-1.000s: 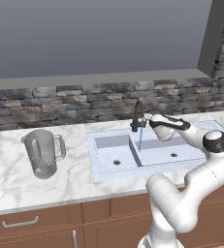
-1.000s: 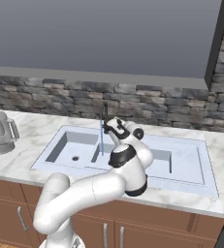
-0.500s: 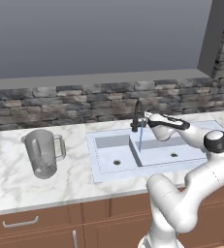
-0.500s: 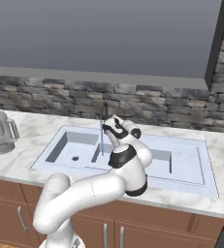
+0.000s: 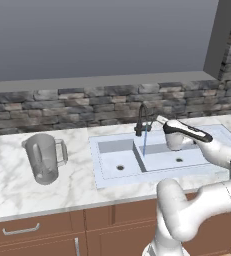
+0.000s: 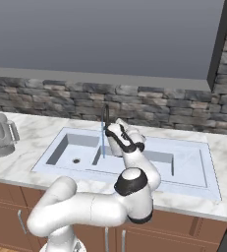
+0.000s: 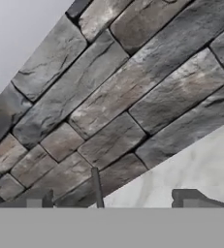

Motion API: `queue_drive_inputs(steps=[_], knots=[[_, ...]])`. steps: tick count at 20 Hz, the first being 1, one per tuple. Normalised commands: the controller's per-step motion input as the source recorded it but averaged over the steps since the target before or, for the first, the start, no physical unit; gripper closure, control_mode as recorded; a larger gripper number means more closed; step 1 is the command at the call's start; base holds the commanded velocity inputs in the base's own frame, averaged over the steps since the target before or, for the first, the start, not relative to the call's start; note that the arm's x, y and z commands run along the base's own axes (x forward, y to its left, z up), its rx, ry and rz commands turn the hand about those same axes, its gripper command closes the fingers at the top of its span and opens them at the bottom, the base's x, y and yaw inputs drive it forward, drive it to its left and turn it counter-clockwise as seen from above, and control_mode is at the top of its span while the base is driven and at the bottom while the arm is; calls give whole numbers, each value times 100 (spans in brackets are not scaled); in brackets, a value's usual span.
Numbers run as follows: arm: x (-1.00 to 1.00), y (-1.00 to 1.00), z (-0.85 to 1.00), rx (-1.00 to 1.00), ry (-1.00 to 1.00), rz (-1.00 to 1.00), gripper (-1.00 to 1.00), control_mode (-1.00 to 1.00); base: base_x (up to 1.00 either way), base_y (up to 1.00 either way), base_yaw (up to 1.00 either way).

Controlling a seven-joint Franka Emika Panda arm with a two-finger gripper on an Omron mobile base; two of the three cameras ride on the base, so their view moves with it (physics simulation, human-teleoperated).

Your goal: Turn on the sink faucet and place the jug under the water for a few seconds to fill it up.

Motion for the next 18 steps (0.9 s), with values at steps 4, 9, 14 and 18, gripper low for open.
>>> queue_drive_inputs(steps=[4, 9, 14, 18], knots=[[-55, -95, 41, 6, -13, 0, -100, -100, 0, 0, 0], [-57, -61, 76, 3, -2, -2, -100, -100, 0, 0, 0], [-57, -22, 98, 0, 0, 0, -100, -100, 0, 0, 0], [-64, 2, 100, -3, 0, -4, -100, -100, 0, 0, 0]])
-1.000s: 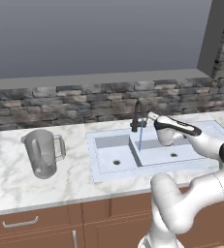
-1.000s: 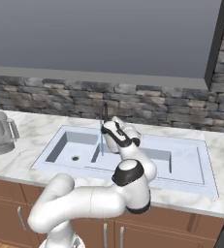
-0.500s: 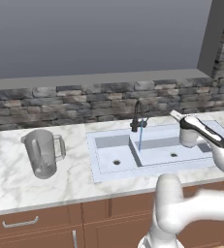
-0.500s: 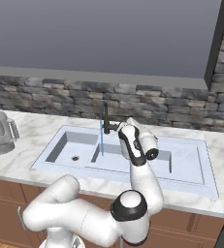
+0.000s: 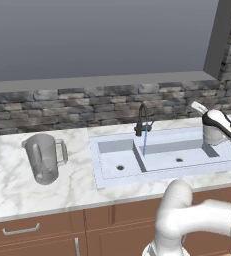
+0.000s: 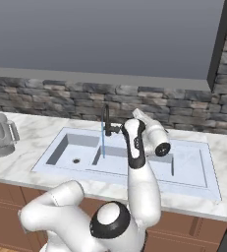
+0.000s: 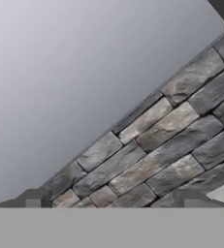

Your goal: Turn on the sink faucet and place the jug under the water for a few seconds to fill it up.

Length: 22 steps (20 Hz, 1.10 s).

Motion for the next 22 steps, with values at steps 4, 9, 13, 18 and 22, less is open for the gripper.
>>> queue_drive_inputs(steps=[4, 9, 13, 18, 22], knots=[[-51, 63, 87, -18, -6, 0, -100, -100, 0, 0, 0], [-26, 100, 56, -32, -14, 7, -100, -100, 0, 0, 0], [-16, 100, 45, -34, -18, 15, -100, -100, 0, 0, 0], [-23, 88, 28, -31, -18, 23, -100, -100, 0, 0, 0], [-43, 74, 2, -27, -9, 28, -100, -100, 0, 0, 0]])
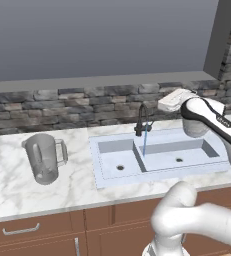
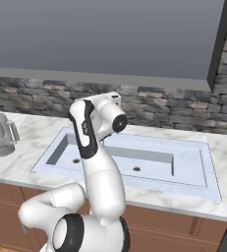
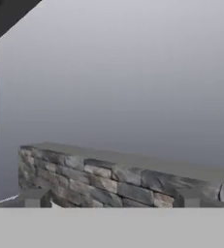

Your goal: Turn on the sink faucet and place the jug under the water for a few seconds to fill it up.

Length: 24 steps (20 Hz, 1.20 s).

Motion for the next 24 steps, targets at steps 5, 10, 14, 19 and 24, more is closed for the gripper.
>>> queue_drive_inputs(steps=[5, 10, 14, 19, 24], knots=[[-47, 78, -16, -24, 0, 23, -100, -100, 0, 0, 0], [-23, 56, -15, -15, -4, 23, -100, -100, 0, 0, 0], [0, 68, -16, -12, 0, 27, -100, -100, 0, 0, 0], [1, 55, -20, -10, 0, 22, -100, -100, 0, 0, 0], [-5, 66, -28, -9, 0, 20, -100, -100, 0, 0, 0]])
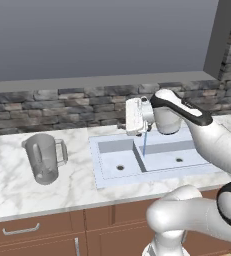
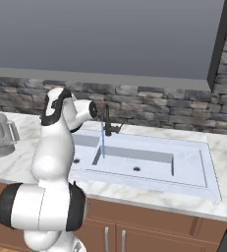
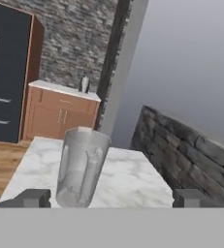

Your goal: Turn on the sink faucet and place the jug under the water for a few seconds to fill it up.

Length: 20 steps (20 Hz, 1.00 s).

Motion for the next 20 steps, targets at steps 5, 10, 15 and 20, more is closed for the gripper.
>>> queue_drive_inputs(steps=[5, 10, 15, 20], knots=[[-24, 78, -18, -7, 0, 16, -100, -100, 0, 0, 0], [-22, 84, -25, -3, 0, 14, -100, -100, 0, 0, 0], [-18, 68, -34, 0, 0, 15, -100, -100, 0, 0, 0], [-24, 40, -42, 0, 0, 19, -100, -100, 0, 0, 0]])
